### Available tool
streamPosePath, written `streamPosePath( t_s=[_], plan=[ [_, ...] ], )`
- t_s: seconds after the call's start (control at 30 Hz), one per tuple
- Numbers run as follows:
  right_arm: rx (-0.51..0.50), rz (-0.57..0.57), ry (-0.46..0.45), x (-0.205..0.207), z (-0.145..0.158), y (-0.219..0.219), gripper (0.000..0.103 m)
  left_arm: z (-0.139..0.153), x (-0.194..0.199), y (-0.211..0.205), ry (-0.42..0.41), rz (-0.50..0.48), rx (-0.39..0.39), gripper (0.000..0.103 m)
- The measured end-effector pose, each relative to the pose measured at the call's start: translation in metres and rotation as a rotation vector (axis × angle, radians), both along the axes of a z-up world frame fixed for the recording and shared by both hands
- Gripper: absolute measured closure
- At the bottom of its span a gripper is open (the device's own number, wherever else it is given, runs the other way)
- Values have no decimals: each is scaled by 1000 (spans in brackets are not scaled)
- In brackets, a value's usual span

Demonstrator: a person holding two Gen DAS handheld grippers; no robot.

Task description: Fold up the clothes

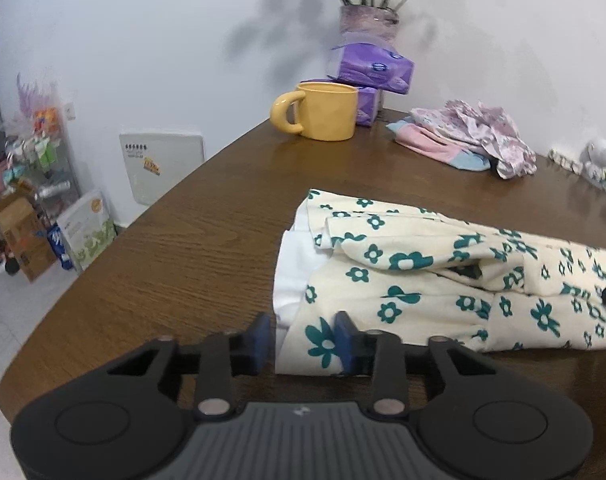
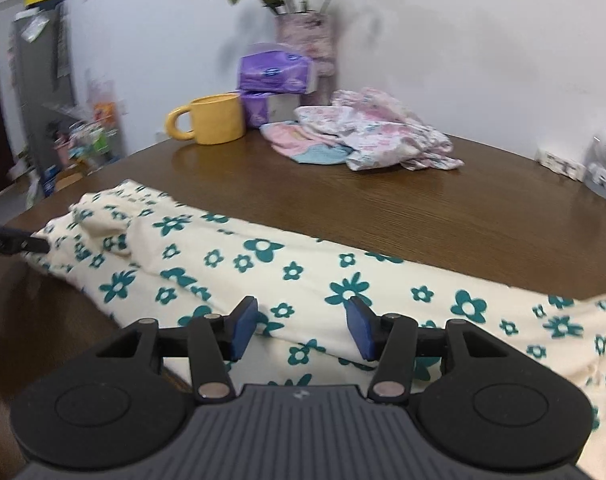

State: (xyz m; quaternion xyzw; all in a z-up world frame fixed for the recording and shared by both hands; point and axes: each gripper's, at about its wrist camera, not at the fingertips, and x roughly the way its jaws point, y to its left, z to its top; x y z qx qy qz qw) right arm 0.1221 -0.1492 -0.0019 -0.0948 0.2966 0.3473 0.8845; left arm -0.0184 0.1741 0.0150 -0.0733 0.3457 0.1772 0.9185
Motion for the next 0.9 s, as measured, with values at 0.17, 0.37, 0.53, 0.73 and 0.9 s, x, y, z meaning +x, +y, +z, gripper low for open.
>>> streamPosePath(
  t_s=[0.17, 0.37, 0.53, 0.73, 0.9],
  plan=[
    [-28, 59, 26, 7, -2, -3, 53, 0, 2, -5, 18, -29, 43, 87],
    [-38, 90, 4, 3, -6, -5, 52, 2, 3, -7, 41, -43, 112, 88],
    [-25, 91, -6, -2, -3, -12, 47, 22, -5, -18, -18, -40, 183, 65],
    [-30, 67, -33, -7, 0, -20, 47, 42, 3, -43, -114, -121, 203, 42],
    [-21, 30, -49, -10, 3, -29, 47, 37, 31, -73, -145, -240, 158, 42]
  ],
)
